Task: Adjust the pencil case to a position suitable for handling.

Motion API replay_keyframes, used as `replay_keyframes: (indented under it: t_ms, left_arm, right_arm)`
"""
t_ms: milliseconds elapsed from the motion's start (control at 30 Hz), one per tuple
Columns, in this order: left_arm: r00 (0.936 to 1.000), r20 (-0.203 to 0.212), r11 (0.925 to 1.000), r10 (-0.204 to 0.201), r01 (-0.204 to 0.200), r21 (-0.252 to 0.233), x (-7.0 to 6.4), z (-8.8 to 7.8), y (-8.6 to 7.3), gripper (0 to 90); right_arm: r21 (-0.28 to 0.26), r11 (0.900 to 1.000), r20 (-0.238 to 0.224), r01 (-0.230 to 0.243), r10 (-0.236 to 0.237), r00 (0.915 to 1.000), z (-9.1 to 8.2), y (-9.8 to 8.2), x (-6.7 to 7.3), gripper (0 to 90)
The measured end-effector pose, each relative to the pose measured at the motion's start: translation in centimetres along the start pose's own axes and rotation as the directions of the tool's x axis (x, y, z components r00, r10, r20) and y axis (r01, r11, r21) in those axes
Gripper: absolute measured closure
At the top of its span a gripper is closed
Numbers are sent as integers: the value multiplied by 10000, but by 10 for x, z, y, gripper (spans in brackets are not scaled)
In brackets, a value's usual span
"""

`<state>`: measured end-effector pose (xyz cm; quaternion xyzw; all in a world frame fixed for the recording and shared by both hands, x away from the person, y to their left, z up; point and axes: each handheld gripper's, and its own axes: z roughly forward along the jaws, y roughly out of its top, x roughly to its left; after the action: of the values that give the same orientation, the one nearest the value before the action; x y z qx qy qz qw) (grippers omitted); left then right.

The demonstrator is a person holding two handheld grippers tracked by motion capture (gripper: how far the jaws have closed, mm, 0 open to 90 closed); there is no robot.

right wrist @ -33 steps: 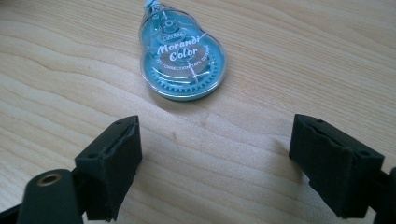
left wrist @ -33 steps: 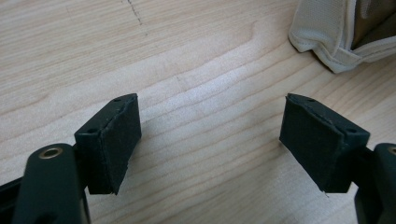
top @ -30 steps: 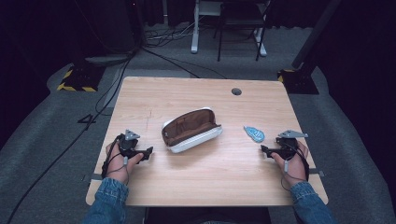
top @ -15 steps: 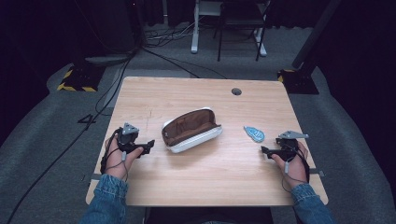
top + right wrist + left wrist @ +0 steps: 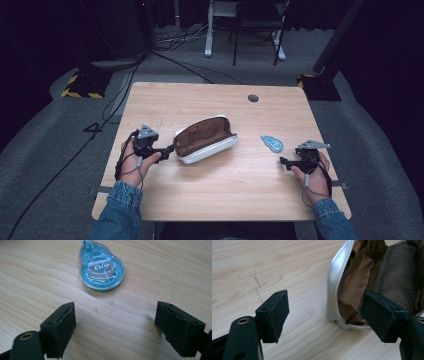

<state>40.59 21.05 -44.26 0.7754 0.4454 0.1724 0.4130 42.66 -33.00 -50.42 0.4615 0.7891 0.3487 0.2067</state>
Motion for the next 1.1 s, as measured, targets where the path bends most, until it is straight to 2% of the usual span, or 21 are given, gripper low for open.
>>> replay_keyframes:
  t_ms: [233,500,633,867,1100]
  left_arm:
    - [9993,367,9999,119,-114,-124,-5,16,11,245]
    - [9980,526,9993,349,-342,-146,-6,35,18,239]
    - [9974,570,9989,450,-443,-128,-4,45,20,235]
    - [9963,782,9994,357,-356,-27,2,62,16,246]
    - [9920,1218,9994,329,-336,41,4,74,12,355]
  right_arm:
    - [-2,10000,1,1,-1,10000,0,0,0,173]
    - [-4,10000,-39,48,-48,10000,0,0,0,174]
    - [-5,10000,-63,56,-56,10000,-1,-1,0,174]
    - [-1,10000,-76,57,-57,10000,-1,-1,0,173]
    - [-1,9999,-152,128,-128,9998,-1,-1,1,174]
